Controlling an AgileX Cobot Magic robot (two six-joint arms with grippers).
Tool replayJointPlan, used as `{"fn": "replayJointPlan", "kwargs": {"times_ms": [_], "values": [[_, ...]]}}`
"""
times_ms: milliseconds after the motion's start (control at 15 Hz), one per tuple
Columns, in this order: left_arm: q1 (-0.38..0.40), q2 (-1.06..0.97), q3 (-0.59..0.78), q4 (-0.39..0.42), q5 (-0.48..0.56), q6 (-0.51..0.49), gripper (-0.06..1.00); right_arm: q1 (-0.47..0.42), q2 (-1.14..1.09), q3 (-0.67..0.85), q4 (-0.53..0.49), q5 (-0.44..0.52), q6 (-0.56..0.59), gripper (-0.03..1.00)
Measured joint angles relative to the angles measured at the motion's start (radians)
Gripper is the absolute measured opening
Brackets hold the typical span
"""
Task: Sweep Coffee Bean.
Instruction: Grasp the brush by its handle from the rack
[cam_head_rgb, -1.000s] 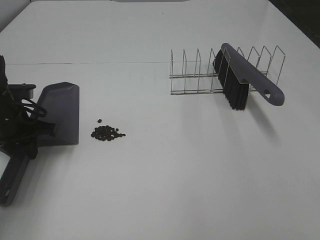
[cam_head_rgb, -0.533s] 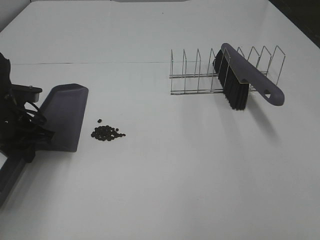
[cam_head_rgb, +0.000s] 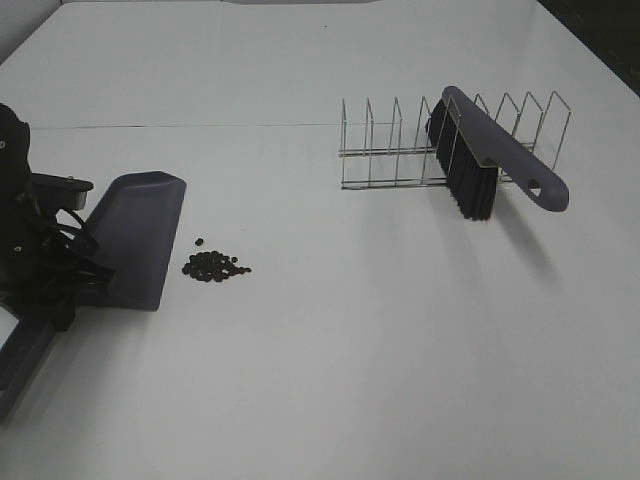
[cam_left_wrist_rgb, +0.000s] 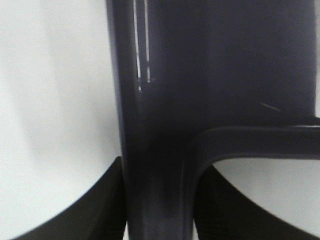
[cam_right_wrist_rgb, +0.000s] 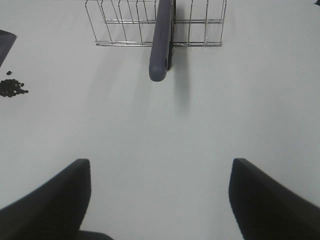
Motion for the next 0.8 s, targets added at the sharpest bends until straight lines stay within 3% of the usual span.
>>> {"fn": "replayJointPlan", "kwargs": {"times_ms": [200, 467, 800], "values": [[0.000, 0.000, 0.000, 0.000, 0.000, 0.000, 0.34, 0.000, 0.172, -0.126, 0.000, 0.003, 0.000, 0.72], [0.000, 0.000, 0.000, -0.001, 0.000, 0.001, 0.34, 0.000, 0.474, -0.327, 0.000, 0.098, 0.000, 0.72], [0.000, -0.002, 0.000, 0.002, 0.004, 0.002, 0.34, 0.000, 0.839, -0.546, 0.000, 0.106, -0.027, 0.72]]}}
